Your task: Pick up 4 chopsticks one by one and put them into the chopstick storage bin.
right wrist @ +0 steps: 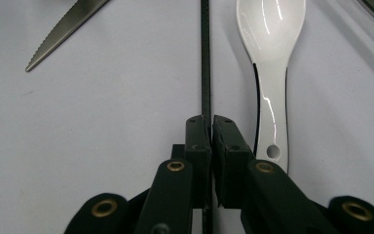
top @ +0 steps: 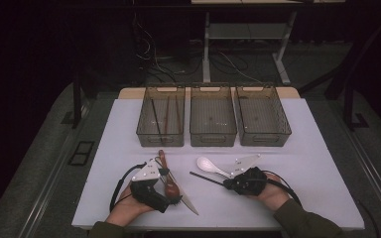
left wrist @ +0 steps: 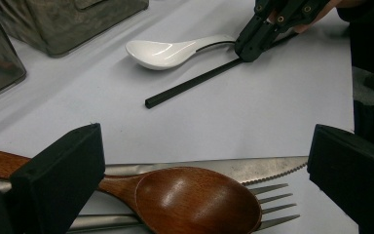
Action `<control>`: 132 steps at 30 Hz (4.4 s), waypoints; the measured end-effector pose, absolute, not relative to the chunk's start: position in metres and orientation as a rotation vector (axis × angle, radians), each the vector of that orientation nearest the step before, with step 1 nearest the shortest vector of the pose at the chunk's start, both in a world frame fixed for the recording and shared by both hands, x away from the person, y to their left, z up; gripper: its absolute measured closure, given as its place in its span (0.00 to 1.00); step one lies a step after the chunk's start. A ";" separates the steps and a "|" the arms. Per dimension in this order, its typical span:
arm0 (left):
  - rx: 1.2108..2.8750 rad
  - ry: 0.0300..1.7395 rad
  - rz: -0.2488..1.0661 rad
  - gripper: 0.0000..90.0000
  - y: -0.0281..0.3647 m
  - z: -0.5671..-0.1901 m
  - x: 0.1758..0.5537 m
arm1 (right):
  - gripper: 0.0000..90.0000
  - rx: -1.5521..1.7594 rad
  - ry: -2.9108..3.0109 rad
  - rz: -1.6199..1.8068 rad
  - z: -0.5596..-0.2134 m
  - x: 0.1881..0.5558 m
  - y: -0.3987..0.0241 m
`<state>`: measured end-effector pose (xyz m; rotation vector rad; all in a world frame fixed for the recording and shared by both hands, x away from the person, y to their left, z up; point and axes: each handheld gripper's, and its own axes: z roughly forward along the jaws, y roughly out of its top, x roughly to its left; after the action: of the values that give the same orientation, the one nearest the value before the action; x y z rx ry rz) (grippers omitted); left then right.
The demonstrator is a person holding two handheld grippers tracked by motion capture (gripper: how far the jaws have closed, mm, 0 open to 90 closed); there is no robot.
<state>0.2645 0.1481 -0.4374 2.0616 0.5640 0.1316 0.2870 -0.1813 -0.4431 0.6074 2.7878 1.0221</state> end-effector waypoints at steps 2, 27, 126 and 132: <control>2.062 0.564 0.131 0.00 0.148 -0.438 0.265 | 0.95 0.610 2.791 1.029 -0.443 0.288 -0.182; 2.061 0.566 0.131 0.00 0.148 -0.437 0.265 | 0.95 0.648 2.799 1.157 -0.426 0.289 -0.192; 2.060 0.546 0.133 0.00 0.152 -0.438 0.264 | 0.84 1.082 2.566 0.984 -0.372 0.510 0.019; 2.067 0.540 0.130 0.00 0.152 -0.438 0.264 | 0.73 1.038 2.587 1.043 -0.365 0.503 0.013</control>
<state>0.2643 0.1522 -0.4384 2.0668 0.5403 0.1302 0.5034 0.0126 -0.3647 1.0383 2.5871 1.0431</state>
